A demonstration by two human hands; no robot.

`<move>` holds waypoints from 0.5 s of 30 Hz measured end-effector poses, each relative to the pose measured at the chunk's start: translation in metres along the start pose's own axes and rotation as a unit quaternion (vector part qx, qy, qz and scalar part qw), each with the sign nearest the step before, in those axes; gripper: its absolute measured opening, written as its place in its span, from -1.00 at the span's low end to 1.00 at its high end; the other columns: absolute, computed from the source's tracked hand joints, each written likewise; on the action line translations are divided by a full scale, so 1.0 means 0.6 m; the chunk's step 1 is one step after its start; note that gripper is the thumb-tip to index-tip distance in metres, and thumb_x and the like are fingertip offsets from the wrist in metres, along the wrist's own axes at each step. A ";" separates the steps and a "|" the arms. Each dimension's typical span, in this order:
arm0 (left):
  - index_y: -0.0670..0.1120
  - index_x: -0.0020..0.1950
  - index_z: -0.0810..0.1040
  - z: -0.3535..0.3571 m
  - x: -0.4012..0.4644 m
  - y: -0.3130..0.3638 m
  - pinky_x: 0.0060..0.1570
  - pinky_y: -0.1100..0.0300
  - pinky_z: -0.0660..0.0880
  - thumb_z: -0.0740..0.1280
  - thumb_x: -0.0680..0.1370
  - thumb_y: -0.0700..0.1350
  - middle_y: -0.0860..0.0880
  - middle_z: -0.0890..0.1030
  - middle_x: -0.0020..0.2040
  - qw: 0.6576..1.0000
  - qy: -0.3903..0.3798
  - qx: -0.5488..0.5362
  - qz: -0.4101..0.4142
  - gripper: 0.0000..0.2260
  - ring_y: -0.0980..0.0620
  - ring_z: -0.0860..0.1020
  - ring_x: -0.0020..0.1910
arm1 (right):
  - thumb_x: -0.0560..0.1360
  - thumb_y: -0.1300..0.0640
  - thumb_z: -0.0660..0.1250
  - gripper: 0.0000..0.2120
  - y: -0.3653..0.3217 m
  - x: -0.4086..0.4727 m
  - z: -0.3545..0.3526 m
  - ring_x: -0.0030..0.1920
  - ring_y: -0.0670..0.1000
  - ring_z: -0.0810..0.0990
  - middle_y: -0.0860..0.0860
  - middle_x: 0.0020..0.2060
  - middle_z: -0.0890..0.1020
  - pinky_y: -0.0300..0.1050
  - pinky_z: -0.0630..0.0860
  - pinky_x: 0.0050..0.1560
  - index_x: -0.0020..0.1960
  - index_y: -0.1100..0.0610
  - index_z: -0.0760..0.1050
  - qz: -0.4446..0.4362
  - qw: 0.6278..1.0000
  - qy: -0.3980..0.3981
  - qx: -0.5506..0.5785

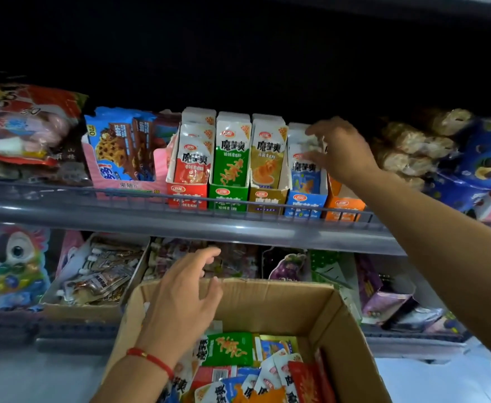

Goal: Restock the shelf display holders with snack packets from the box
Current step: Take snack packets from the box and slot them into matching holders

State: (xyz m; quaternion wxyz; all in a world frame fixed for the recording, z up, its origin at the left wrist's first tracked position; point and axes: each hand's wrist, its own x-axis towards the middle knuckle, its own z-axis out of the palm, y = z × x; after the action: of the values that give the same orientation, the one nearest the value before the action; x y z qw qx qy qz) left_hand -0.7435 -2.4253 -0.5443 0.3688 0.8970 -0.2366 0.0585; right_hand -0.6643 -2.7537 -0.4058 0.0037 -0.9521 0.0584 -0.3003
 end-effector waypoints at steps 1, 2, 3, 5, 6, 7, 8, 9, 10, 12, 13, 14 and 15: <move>0.18 0.44 0.38 0.002 0.000 -0.006 0.09 0.25 0.58 0.32 0.60 -0.02 0.17 0.52 0.29 1.000 -0.023 0.017 -0.008 -0.58 0.20 0.52 0.12 | 0.53 -0.02 0.48 -0.62 -0.009 -0.015 -0.003 0.11 0.08 0.59 0.07 0.20 0.58 0.05 0.58 0.08 0.31 0.03 0.54 -0.016 0.999 0.021 0.023; 0.19 0.43 0.38 0.004 -0.002 -0.011 -0.01 0.33 0.57 0.32 0.61 -0.01 0.17 0.52 0.29 0.998 -0.055 0.036 -0.019 -0.60 0.21 0.54 0.08 | 0.55 -0.01 0.46 -0.66 -0.022 -0.038 -0.008 0.01 0.03 0.61 0.05 0.15 0.60 -0.02 0.58 0.04 0.28 0.04 0.55 -0.037 0.997 0.034 0.060; 0.19 0.42 0.39 0.008 -0.005 -0.014 -0.06 0.35 0.56 0.31 0.62 -0.01 0.18 0.52 0.28 0.994 -0.090 0.055 -0.023 -0.62 0.22 0.55 0.05 | 0.58 0.01 0.43 -0.72 -0.037 -0.068 -0.015 -0.09 -0.02 0.62 0.01 0.08 0.62 -0.13 0.57 -0.03 0.25 0.06 0.56 -0.061 0.992 0.035 0.103; 0.23 0.42 0.38 0.019 -0.019 -0.016 0.03 0.33 0.55 0.31 0.63 0.01 0.20 0.51 0.30 0.982 -0.164 0.090 -0.011 -0.63 0.26 0.53 0.08 | 0.61 0.07 0.39 -0.85 -0.068 -0.141 -0.025 -0.21 -0.13 0.60 -0.08 -0.06 0.63 -0.39 0.48 -0.17 0.15 0.08 0.60 -0.113 0.979 -0.005 0.171; 0.24 0.42 0.38 0.025 -0.028 -0.017 0.11 0.30 0.53 0.30 0.63 0.02 0.21 0.50 0.30 0.973 -0.204 0.105 0.000 -0.64 0.25 0.51 0.13 | 0.61 0.10 0.38 -0.89 -0.081 -0.180 -0.025 -0.22 -0.18 0.59 -0.11 -0.10 0.63 -0.45 0.45 -0.20 0.11 0.08 0.62 -0.132 0.969 -0.053 0.200; 0.24 0.42 0.39 0.033 -0.038 -0.019 0.18 0.27 0.50 0.30 0.63 0.03 0.21 0.51 0.31 0.962 -0.248 0.115 0.010 -0.64 0.23 0.48 0.20 | 0.60 0.11 0.38 -0.91 -0.092 -0.219 -0.019 -0.20 -0.19 0.60 -0.13 -0.11 0.65 -0.43 0.47 -0.20 0.09 0.07 0.63 -0.146 0.956 -0.123 0.223; 0.24 0.41 0.40 0.040 -0.047 -0.020 0.24 0.24 0.47 0.31 0.63 0.05 0.19 0.50 0.32 0.949 -0.289 0.122 0.021 -0.64 0.20 0.46 0.26 | 0.60 0.09 0.38 -0.90 -0.098 -0.254 -0.006 -0.16 -0.19 0.62 -0.13 -0.09 0.67 -0.39 0.52 -0.14 0.10 0.05 0.63 -0.156 0.937 -0.209 0.231; 0.23 0.42 0.41 0.050 -0.056 -0.022 0.29 0.21 0.43 0.31 0.62 0.08 0.17 0.49 0.34 0.937 -0.323 0.129 0.031 -0.64 0.16 0.44 0.32 | 0.61 0.06 0.38 -0.87 -0.103 -0.287 0.012 -0.11 -0.19 0.63 -0.12 -0.05 0.69 -0.32 0.56 -0.06 0.13 0.03 0.63 -0.162 0.916 -0.293 0.221; 0.21 0.43 0.42 0.060 -0.064 -0.023 0.31 0.21 0.40 0.31 0.62 0.10 0.15 0.48 0.37 0.924 -0.353 0.140 0.037 -0.63 0.13 0.42 0.35 | 0.61 0.02 0.37 -0.84 -0.105 -0.316 0.031 -0.06 -0.18 0.63 -0.12 -0.01 0.69 -0.21 0.60 0.03 0.16 0.00 0.62 -0.165 0.894 -0.366 0.199; 0.15 0.41 0.45 0.086 -0.079 -0.019 0.22 0.21 0.39 0.31 0.61 0.13 0.10 0.49 0.35 0.900 -0.402 0.162 0.032 -0.64 0.07 0.44 0.33 | 0.62 -0.04 0.35 -0.79 -0.105 -0.361 0.065 0.02 -0.15 0.62 -0.12 0.06 0.69 -0.05 0.58 0.17 0.22 -0.04 0.60 -0.160 0.861 -0.457 0.157; 0.12 0.34 0.50 0.100 -0.085 -0.015 0.15 0.20 0.40 0.32 0.60 0.13 0.07 0.53 0.30 0.888 -0.427 0.170 0.027 -0.68 0.04 0.47 0.28 | 0.61 -0.06 0.35 -0.77 -0.104 -0.372 0.075 0.03 -0.14 0.60 -0.13 0.07 0.69 -0.03 0.57 0.20 0.24 -0.05 0.59 -0.157 0.853 -0.474 0.148; 0.08 0.22 0.56 0.116 -0.092 -0.011 0.07 0.16 0.43 0.33 0.59 0.12 0.02 0.56 0.21 0.873 -0.453 0.179 0.020 -0.75 0.00 0.50 0.20 | 0.61 -0.06 0.35 -0.77 -0.101 -0.378 0.078 0.03 -0.14 0.60 -0.13 0.06 0.69 -0.03 0.56 0.20 0.23 -0.04 0.59 -0.151 0.851 -0.480 0.151; 0.00 0.07 0.58 0.131 -0.097 -0.009 0.00 0.12 0.46 0.34 0.57 0.11 -0.02 0.58 0.10 0.861 -0.471 0.188 0.016 -0.79 -0.05 0.53 0.11 | 0.61 -0.06 0.36 -0.77 -0.096 -0.379 0.081 0.01 -0.15 0.59 -0.14 0.04 0.68 -0.05 0.56 0.20 0.22 -0.03 0.60 -0.141 0.854 -0.473 0.165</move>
State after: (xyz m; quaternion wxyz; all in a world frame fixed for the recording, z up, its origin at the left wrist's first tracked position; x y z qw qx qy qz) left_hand -0.7977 -2.4540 -0.6204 0.0364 0.8661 -0.3806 -0.3220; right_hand -0.8150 -2.6722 -0.5731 0.1459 -0.9625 -0.1355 0.1840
